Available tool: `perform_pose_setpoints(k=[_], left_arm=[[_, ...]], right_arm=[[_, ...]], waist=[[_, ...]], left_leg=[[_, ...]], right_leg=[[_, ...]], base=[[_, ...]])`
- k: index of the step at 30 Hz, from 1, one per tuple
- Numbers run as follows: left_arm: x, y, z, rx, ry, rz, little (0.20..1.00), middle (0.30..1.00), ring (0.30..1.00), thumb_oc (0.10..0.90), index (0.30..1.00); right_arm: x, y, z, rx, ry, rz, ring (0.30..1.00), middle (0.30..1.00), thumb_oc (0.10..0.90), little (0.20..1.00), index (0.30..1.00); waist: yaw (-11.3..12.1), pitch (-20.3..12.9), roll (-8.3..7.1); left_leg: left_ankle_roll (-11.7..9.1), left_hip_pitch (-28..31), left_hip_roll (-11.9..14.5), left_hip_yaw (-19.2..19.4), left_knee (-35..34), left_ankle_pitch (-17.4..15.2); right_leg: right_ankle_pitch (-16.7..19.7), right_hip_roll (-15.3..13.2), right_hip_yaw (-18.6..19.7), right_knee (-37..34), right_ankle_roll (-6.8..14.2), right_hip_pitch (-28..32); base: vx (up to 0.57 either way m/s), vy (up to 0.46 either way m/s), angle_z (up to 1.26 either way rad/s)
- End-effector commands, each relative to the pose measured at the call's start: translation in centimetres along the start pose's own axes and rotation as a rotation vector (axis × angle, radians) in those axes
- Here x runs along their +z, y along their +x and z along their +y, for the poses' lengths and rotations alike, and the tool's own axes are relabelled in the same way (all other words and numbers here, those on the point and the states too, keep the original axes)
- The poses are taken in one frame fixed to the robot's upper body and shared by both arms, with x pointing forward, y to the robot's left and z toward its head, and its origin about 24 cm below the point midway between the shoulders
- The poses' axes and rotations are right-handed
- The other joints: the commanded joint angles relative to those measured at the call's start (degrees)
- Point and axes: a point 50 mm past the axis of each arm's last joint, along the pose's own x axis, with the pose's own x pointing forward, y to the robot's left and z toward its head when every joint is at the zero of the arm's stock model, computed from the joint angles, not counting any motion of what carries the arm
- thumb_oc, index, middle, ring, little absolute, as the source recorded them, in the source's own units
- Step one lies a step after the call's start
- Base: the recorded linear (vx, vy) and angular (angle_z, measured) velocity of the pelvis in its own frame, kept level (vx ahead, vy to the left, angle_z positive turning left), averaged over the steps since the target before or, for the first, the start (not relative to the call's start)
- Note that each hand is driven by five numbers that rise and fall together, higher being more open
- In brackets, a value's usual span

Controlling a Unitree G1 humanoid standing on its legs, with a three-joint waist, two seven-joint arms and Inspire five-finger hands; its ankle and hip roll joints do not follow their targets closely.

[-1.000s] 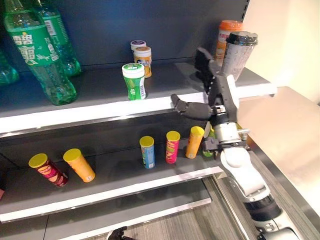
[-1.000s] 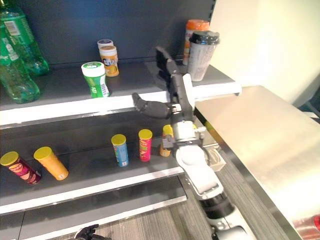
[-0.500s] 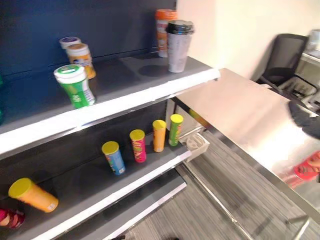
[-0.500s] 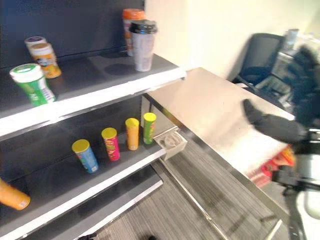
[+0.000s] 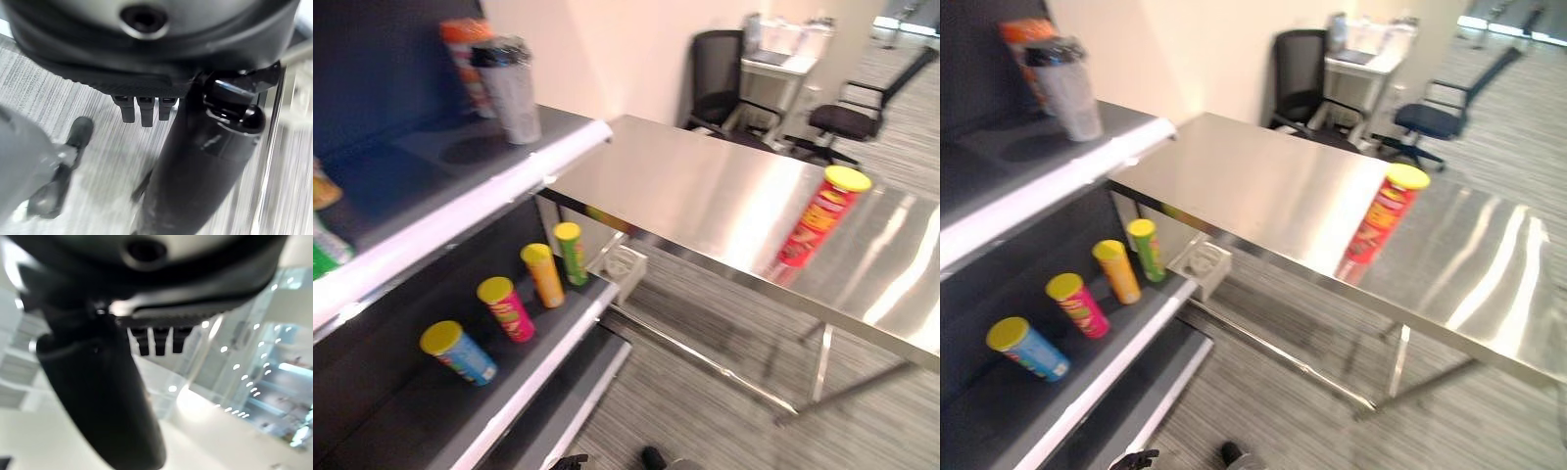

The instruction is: Put the goods on the table back onto the shelves and tidy them up.

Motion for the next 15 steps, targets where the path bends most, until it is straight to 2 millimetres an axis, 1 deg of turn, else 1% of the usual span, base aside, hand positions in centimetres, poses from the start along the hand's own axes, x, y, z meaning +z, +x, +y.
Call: perform_pose_setpoints(k=[1,2,3,5,6,7,8,10,11,13,14,15], left_arm=[[1.9,0.4,1.6,0.021,0.03,-0.062,0.9,0.9,0.9,0.8,0.9],[2.1,0.3,1.2,-0.014,0.046,-0.084,0.9,0.9,0.9,0.8,0.9],[2.1,0.3,1.2,-0.014,0.048,-0.084,0.9,0.9,0.9,0.8,0.9],[2.2,0.3,1.1,-0.025,0.043,-0.091,0.9,0.9,0.9,0.8,0.9],[2.0,0.2,1.3,-0.017,0.026,-0.089,0.9,0.9,0.9,0.8,0.9],[2.0,0.2,1.3,-0.017,0.026,-0.089,0.9,0.9,0.9,0.8,0.9],[1.7,0.2,1.9,0.01,-0.016,-0.074,0.9,0.9,0.9,0.8,0.9],[0.8,0.1,2.5,0.043,-0.049,-0.039,0.9,0.9,0.9,0.8,0.9],[0.5,0.1,2.6,0.053,-0.051,-0.025,0.9,0.9,0.9,0.8,0.9],[0.4,0.1,2.5,0.056,-0.065,-0.018,0.9,0.9,0.9,0.8,0.9],[0.6,0.1,2.3,0.047,-0.067,-0.028,0.9,0.9,0.9,0.8,0.9],[0.6,0.1,1.8,0.024,-0.055,-0.03,0.9,0.9,0.9,0.8,0.9]], right_arm=[[1.2,1.5,0.0,-0.095,-0.008,-0.103,0.9,0.9,0.8,0.9,0.9],[-0.2,1.3,1.0,-0.085,0.012,-0.028,0.9,0.9,0.8,0.9,0.9],[-0.2,1.3,1.0,-0.086,0.011,-0.026,0.9,0.9,0.8,0.9,0.9],[-0.7,0.9,1.2,-0.094,0.028,0.006,0.9,0.9,0.8,0.9,0.9],[-1.0,0.6,1.3,-0.101,0.045,0.027,0.9,0.9,0.8,0.9,0.9],[-1.0,0.6,1.3,-0.101,0.045,0.028,0.9,0.9,0.8,0.9,0.9],[-1.5,0.1,1.3,-0.107,0.054,0.061,0.9,0.9,0.8,0.9,0.9],[-1.9,-0.2,1.9,-0.08,0.061,0.09,0.9,0.9,0.8,0.9,0.9],[-2.1,-0.5,2.3,-0.072,0.089,0.112,0.9,0.9,0.8,0.9,0.9],[-2.6,-0.9,3.1,-0.009,0.113,0.15,0.9,0.9,0.8,0.9,0.9],[-2.5,-1.2,3.7,0.056,0.114,0.158,0.9,0.9,0.8,0.9,0.9],[-2.5,-1.6,4.6,0.119,0.158,0.17,0.9,0.9,0.8,0.9,0.9]], waist=[[4.1,0.3,-2.43],[5.9,0.6,-2.46],[6.0,0.7,-2.64],[6.6,0.0,-2.62],[7.1,-0.6,-2.92],[7.2,-0.6,-2.96],[7.7,-0.9,-2.8],[8.7,-1.5,-3.53],[9.2,-1.6,-3.74],[9.7,-1.5,-4.08],[9.8,-1.3,-3.9],[10.0,-1.2,-3.47]], left_leg=[[-1.7,3.6,-0.2,1.9,-2.0,-2.9],[-1.5,4.4,0.2,2.7,-1.9,-3.1],[-1.4,4.5,-0.1,2.8,-1.9,-3.1],[-1.4,4.3,-0.3,2.4,-1.8,-3.1],[-1.4,4.3,-0.7,2.4,-1.8,-3.2],[-1.4,4.3,-0.7,2.4,-1.8,-3.2],[-1.8,4.8,-0.6,1.7,-1.8,-3.2],[-2.1,5.6,-0.9,2.3,-1.7,-3.0],[-2.3,5.9,-1.1,2.2,-1.6,-2.8],[-3.2,6.6,-0.3,2.1,-1.6,-2.1],[-3.7,6.8,0.3,1.3,-1.5,-1.6],[-4.4,6.7,1.7,0.5,-1.5,-0.5]], right_leg=[[-5.0,-10.0,-15.7,4.5,-2.9,5.3],[-2.9,-14.2,-14.7,4.7,-2.0,8.1],[-2.6,-14.4,-14.6,4.5,-1.8,8.2],[0.3,-16.9,-11.8,3.8,-0.6,10.3],[2.3,-18.0,-10.1,2.6,0.2,11.3],[2.3,-18.0,-10.1,2.5,0.2,11.3],[2.3,-18.5,-8.0,2.5,0.2,10.6],[1.1,-18.8,-8.8,1.1,0.4,11.6],[0.5,-18.3,-8.8,1.0,0.4,11.8],[-1.0,-17.3,-9.1,0.9,0.1,12.5],[-2.1,-16.3,-9.8,1.0,-0.5,13.0],[-4.3,-15.0,-10.7,1.0,-1.5,13.7]], base=[[-0.16,-0.181,-1.79],[-0.11,-0.111,-0.86],[-0.07,-0.114,-0.73],[0.02,-0.111,-0.07],[0.04,-0.098,0.3],[0.09,-0.123,0.44],[0.09,-0.116,0.21],[0.09,-0.138,-0.06],[0.06,-0.154,-0.13],[0.06,-0.189,-0.18],[0.06,-0.245,-0.05],[0.04,-0.199,0.07]])
